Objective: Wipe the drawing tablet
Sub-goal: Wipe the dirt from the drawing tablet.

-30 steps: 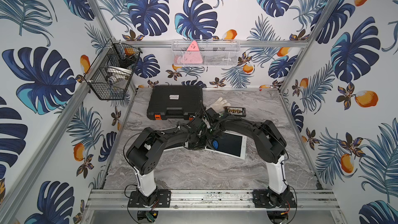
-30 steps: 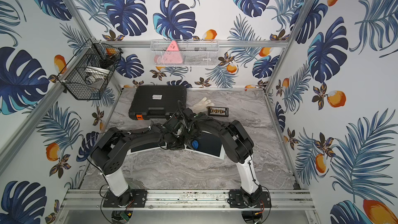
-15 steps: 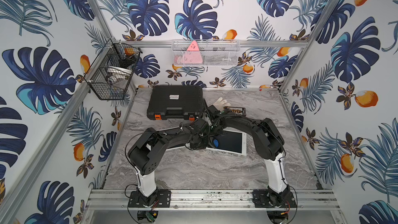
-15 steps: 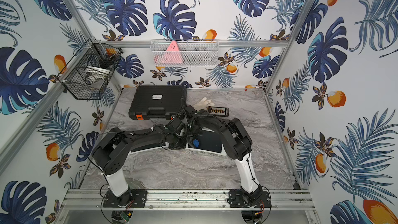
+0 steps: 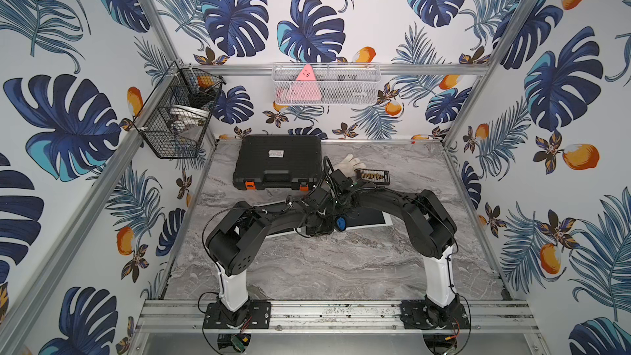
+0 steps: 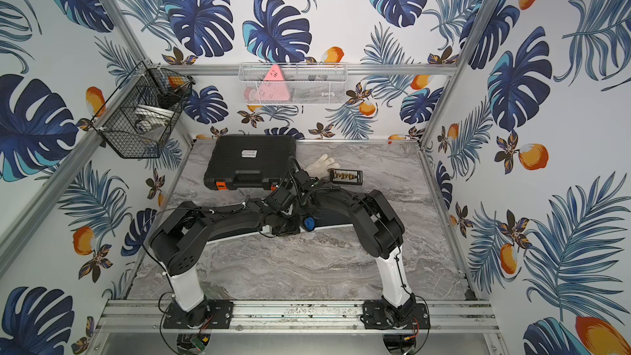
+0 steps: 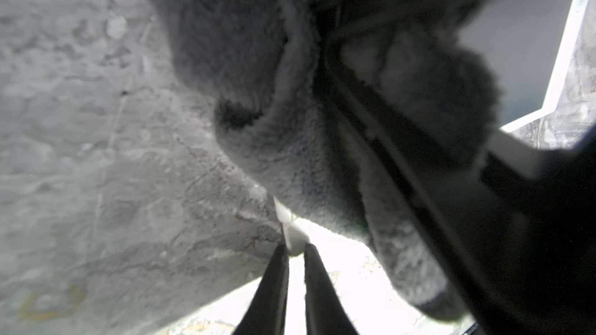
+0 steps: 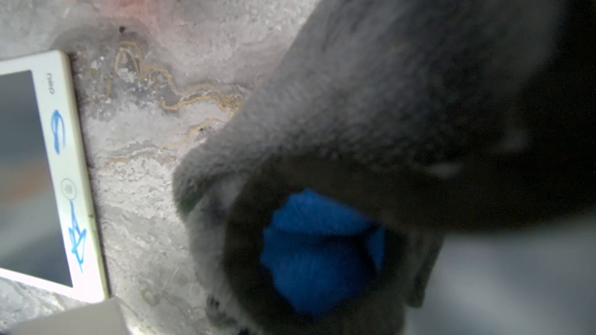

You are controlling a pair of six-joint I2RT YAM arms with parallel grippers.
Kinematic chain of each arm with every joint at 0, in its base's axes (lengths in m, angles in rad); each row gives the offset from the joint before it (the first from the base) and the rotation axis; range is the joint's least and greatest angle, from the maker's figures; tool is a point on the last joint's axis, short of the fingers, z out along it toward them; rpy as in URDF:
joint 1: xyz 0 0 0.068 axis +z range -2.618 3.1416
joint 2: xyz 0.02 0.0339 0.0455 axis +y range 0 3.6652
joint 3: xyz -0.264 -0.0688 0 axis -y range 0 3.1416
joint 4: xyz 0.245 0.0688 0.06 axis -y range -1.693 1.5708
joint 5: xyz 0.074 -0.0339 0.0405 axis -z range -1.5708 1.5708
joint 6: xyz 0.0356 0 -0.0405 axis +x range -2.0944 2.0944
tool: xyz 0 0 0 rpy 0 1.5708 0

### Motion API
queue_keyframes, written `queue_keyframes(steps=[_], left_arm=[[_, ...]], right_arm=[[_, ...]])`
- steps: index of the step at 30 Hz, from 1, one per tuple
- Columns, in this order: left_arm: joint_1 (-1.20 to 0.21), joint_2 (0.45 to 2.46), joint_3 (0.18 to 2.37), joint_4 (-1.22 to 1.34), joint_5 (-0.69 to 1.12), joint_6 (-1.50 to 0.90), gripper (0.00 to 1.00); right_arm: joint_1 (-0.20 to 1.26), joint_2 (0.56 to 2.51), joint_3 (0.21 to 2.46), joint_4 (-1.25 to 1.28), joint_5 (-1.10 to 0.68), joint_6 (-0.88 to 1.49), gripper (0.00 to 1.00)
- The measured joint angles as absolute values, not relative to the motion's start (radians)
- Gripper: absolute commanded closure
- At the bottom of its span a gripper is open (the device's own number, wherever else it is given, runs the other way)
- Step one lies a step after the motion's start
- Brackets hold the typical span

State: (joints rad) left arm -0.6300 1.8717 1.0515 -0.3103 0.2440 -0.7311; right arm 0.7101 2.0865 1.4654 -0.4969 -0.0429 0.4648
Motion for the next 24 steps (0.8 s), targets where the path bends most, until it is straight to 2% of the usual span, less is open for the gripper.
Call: queue_keyframes(steps=[7, 10, 14, 24], left_arm=[[-0.629, 1.872, 1.052, -0.309, 0.247, -0.730, 0.82], [-0.629, 1.872, 1.052, -0.308, 0.247, -0.707, 0.82], [-0.625, 1.872, 1.052, -0.308, 0.252, -0.708, 0.83], [-0.617, 1.869, 1.052, -0.307, 0.260, -0.707, 0.82]], right_arm=[[0.694, 2.095, 1.493, -0.532, -0.064, 0.434, 1.00], [0.693, 2.074, 1.462, -0.525, -0.043, 0.435, 0.95], [0.692, 2.028, 1.400, -0.546, 0.031, 0.424, 0.93], [0.683, 1.919, 1.328, -0.672, 0.110, 0.418, 1.00]])
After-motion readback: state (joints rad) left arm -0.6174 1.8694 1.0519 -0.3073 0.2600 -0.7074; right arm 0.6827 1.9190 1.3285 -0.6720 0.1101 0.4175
